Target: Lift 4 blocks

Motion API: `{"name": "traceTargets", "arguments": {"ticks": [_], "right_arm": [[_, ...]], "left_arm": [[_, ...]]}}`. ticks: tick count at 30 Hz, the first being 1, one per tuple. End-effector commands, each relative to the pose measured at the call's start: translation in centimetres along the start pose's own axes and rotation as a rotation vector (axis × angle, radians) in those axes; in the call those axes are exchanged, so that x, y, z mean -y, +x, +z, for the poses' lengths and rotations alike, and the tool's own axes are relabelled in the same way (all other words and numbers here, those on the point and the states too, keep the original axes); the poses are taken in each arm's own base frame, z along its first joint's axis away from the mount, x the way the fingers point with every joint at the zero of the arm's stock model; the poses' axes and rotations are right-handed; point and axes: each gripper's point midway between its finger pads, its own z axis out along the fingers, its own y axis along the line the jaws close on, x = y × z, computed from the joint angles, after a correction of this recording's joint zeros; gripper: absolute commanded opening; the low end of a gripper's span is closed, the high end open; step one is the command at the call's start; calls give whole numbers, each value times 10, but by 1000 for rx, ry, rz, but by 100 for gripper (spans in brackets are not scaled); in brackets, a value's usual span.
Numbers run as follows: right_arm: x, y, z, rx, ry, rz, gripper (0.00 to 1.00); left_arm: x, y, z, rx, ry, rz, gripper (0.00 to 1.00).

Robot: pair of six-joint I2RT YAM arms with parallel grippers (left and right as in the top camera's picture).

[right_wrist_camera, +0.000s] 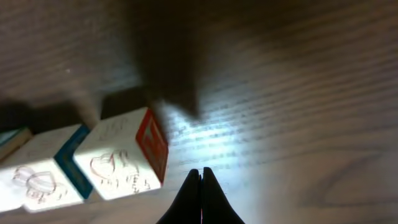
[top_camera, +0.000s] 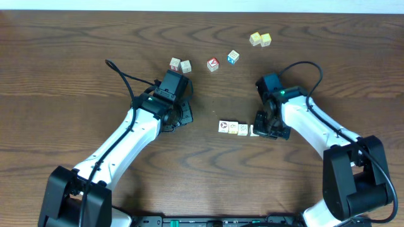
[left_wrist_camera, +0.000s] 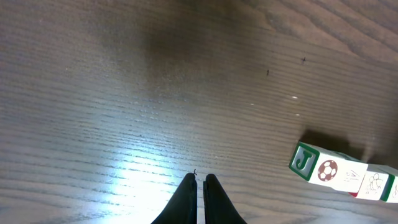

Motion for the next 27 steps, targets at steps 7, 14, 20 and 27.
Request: {"name": "traceTargets", "arguments": {"ticks": [7, 14, 20, 27], "right_arm": [[-7, -2, 6, 39, -42, -15, 1], [-15, -2, 5, 31, -86, -17, 1], [-17, -1, 5, 26, -98, -17, 1], [-20, 1, 5, 13, -116, -18, 1]], "left_arm": [[-7, 4, 3, -4, -21, -3, 7], [-6, 3, 3, -1, -19, -3, 8], [-5, 2, 3, 4, -15, -3, 7], [-5, 2, 3, 4, -15, -3, 7]]}}
